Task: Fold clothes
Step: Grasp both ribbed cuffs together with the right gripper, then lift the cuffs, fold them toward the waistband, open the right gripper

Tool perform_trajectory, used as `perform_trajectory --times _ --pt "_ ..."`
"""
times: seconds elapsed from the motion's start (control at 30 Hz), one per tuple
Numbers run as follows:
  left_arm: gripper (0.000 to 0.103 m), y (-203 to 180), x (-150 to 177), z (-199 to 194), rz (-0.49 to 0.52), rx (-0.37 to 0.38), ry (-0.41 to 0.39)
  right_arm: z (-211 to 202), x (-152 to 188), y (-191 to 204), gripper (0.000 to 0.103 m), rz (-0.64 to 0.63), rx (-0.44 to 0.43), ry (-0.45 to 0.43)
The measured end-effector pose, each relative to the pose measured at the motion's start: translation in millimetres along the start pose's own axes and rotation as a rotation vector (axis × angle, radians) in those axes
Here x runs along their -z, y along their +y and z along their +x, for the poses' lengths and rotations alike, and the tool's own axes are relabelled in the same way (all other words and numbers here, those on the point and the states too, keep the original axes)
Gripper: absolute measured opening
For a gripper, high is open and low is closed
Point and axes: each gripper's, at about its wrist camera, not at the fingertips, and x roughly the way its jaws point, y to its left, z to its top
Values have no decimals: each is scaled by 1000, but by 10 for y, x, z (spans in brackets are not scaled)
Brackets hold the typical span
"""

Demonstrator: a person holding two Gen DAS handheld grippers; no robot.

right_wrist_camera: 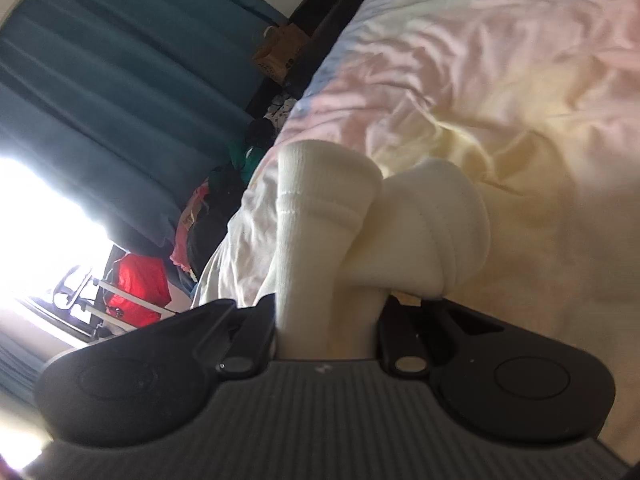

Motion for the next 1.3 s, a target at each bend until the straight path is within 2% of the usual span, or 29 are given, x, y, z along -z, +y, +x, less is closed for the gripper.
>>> perform_trajectory --times 0.07,0.17,0.23,0.3,0.47,0.53,0.7,0.77,0.87,0.93,1.03,1.1,1.2,1.3 --pt "11 245 19 -323 -23 24 23 -309 34 -274 11 34 20 6" --pt "11 606 89 -657 8 11 72 -664 51 -635 11 98 53 45" --pt "11 856 137 -792 24 -4 114 -793 -4 -809 11 164 27 72" --pt "11 1066 168 -827 42 -12 154 -835 -15 -845 11 117 41 75" --pt "14 1229 328 -943 188 62 123 -778 38 -957 11 144 42 59" --pt "17 1230 403 -1026 244 50 126 -758 44 -988 11 153 45 56" --pt "32 1220 541 -1276 367 -27 158 -728 17 -1032 11 157 28 62" --pt "50 1108 579 -1389 448 -68 183 -722 12 -1026 11 152 26 59" --pt "56 884 646 -1634 610 -147 177 -710 6 -1005 11 139 24 55" --pt "60 676 711 -1817 701 -155 141 -712 -2 -991 11 131 27 52" --pt "72 316 878 -1998 796 -86 66 -733 -7 -943 11 114 39 38" --pt "74 55 1061 -1995 829 -49 29 -757 -6 -896 11 98 46 25" --pt "86 -360 1511 -1748 895 24 21 -786 -3 -815 11 63 48 8" --pt "87 -694 2038 -1423 977 73 47 -809 5 -743 11 0 57 -3"
